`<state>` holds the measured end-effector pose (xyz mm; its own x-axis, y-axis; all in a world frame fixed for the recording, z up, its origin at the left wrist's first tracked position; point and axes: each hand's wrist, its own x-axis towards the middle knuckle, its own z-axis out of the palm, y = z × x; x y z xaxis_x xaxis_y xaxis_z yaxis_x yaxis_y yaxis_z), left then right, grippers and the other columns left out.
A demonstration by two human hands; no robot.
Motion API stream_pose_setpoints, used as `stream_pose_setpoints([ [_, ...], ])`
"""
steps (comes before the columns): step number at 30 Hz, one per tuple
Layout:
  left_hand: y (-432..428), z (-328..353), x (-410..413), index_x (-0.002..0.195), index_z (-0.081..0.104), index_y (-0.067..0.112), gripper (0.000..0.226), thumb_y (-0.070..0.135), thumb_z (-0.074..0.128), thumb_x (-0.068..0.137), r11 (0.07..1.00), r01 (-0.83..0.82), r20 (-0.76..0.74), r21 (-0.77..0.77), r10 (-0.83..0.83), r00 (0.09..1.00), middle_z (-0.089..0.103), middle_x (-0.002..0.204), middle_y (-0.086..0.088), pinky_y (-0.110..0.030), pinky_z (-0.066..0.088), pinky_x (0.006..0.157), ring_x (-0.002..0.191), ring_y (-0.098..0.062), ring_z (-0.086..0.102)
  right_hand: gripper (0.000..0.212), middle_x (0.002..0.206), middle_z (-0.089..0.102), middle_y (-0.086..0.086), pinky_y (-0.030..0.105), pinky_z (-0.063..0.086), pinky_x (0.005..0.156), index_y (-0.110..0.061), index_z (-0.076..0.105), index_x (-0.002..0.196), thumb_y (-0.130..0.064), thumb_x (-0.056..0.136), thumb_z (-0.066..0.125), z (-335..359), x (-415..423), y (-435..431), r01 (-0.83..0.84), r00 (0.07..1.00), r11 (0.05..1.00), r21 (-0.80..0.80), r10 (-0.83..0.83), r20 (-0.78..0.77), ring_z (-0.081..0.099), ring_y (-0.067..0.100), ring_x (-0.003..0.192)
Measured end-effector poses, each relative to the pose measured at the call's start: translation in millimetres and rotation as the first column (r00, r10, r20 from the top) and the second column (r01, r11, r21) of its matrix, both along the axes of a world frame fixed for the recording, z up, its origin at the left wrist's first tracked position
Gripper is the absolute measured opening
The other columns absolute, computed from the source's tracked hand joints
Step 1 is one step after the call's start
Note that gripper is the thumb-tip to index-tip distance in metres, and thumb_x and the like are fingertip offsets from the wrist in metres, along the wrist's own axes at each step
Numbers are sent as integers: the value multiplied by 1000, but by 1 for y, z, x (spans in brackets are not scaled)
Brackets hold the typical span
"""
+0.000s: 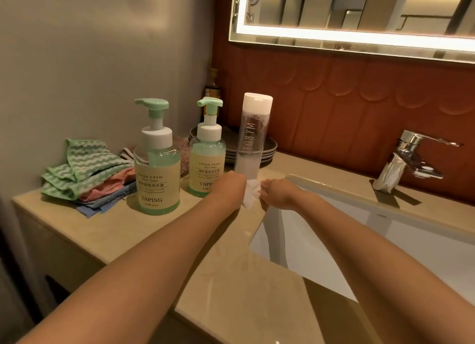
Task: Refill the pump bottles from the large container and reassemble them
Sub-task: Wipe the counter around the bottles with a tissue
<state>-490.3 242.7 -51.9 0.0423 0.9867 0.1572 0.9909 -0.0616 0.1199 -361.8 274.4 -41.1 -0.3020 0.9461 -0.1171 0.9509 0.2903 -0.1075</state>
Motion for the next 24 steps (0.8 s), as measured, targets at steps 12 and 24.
stream_pose_setpoints([
  [12,-47,-4,-21,110,64,12,26,4,56,86,1000,0,154,10,-2,988,62,106,-6,-35,52,86,93,-24,58,36,128,55,8,34,41,95,-15,51,129,-30,99,39,8,-8,-52,-95,995,995,-22,95,35,51,23,112],
  [24,-148,-8,-134,108,69,17,31,1,57,84,993,-105,163,47,96,982,65,115,-4,-36,48,92,105,-23,60,33,119,59,12,30,38,81,-11,58,117,-29,97,38,8,-85,-148,-338,939,940,57,332,89,53,29,106],
])
